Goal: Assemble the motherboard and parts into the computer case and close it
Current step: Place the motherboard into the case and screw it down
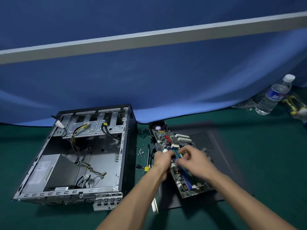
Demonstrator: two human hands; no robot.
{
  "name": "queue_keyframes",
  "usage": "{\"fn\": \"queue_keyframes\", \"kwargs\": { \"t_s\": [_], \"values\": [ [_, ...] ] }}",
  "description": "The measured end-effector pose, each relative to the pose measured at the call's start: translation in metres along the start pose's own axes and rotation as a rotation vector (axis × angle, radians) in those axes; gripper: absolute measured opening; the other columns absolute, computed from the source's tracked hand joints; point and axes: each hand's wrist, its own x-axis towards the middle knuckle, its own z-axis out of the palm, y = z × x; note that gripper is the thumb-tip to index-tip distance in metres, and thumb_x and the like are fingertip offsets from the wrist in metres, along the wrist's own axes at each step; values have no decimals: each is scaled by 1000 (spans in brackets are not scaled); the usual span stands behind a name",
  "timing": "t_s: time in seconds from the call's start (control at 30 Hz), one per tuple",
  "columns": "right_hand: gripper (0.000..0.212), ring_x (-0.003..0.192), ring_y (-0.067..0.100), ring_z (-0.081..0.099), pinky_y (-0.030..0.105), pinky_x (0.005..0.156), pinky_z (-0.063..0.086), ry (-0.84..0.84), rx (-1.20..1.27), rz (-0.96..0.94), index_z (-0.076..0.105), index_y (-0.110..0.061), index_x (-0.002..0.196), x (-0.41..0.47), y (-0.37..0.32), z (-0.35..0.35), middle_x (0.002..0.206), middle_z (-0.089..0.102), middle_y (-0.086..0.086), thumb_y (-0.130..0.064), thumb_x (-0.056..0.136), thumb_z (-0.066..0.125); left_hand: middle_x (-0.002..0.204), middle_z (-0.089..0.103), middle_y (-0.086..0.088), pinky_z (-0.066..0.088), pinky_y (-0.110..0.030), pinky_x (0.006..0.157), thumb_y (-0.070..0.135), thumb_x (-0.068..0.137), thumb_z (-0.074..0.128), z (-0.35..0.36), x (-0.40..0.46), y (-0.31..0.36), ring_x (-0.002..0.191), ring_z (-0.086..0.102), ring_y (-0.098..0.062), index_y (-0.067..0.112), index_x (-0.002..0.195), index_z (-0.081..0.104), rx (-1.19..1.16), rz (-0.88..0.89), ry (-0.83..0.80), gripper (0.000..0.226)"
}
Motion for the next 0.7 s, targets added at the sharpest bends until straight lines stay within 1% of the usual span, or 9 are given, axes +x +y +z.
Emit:
{"fn": "queue_keyframes", "kwargs": {
  "t_s": [0.07, 0.13, 0.23, 0.3, 0.37, 0.43, 0.53, 0.6, 0.7],
  "values": [
    [17, 68, 4, 58, 26, 57, 42, 217, -34, 14, 58, -30, 98, 4, 2, -20, 78, 63, -14, -34, 83, 63, 81, 53, -18, 52, -34, 56, 0, 83, 57, -14, -10, 15, 67, 49, -27, -14, 92, 60, 31, 43, -28, 17],
    [23, 76, 6, 57, 25, 61, 39, 360, -99, 34, 59, -25, 105, 10, 0, -36, 91, 63, -12, -35, 85, 61, 79, 50, -17, 51, -32, 51, 0, 86, 55, -35, -21, 34, 63, 45, -26, -12, 85, 59, 63, 102, -45, 12],
    [47, 104, 20, 55, 32, 82, 44, 325, -127, 82, 53, -14, 124, 26, -17, -47, 123, 56, 4, -44, 88, 59, 65, 53, -8, 46, -29, 46, 2, 88, 54, -69, -45, 70, 49, 47, -21, -2, 74, 58, 67, 192, -70, 16],
    [62, 110, 25, 54, 33, 84, 42, 243, -40, 132, 47, -9, 130, 33, -33, -48, 127, 52, 8, -52, 87, 58, 61, 53, -4, 45, -25, 42, 5, 89, 53, -93, -60, 91, 43, 48, -17, 1, 73, 56, 25, 238, -86, 17],
    [63, 102, 25, 58, 34, 80, 42, 186, 106, 164, 49, -7, 123, 36, -50, -47, 114, 57, 7, -55, 84, 61, 63, 53, -4, 45, -25, 42, 8, 88, 52, -118, -73, 110, 44, 49, -16, 3, 76, 54, -12, 262, -126, 13],
    [51, 89, 23, 61, 35, 74, 43, 108, 259, 162, 56, -7, 105, 34, -70, -47, 95, 60, 3, -51, 82, 65, 67, 54, -4, 45, -27, 50, 12, 85, 55, -142, -85, 125, 50, 50, -17, 7, 77, 56, -9, 293, -126, 10],
    [26, 64, 15, 47, 29, 57, 33, -16, 539, 205, 62, -15, 82, 24, -108, -44, 68, 57, 0, -39, 77, 71, 89, 63, -6, 42, -35, 80, 27, 85, 60, -173, -95, 144, 84, 58, -23, 14, 79, 63, 54, 405, -5, 15],
    [25, 48, 11, 36, 28, 51, 25, 36, 642, 233, 53, -20, 64, 18, -132, -36, 43, 45, -6, -32, 75, 72, 105, 68, -11, 46, -37, 88, 45, 91, 51, -197, -101, 153, 101, 63, -28, 14, 94, 65, -59, 416, -1, 34],
    [34, 32, 6, 26, 27, 49, 21, 120, 795, 222, 41, -23, 57, 9, -172, -12, 33, 32, -10, -24, 77, 67, 113, 65, -25, 50, -49, 83, 72, 86, 32, -239, -109, 158, 100, 65, -38, 1, 111, 61, -513, 266, -303, 81]
  ]
}}
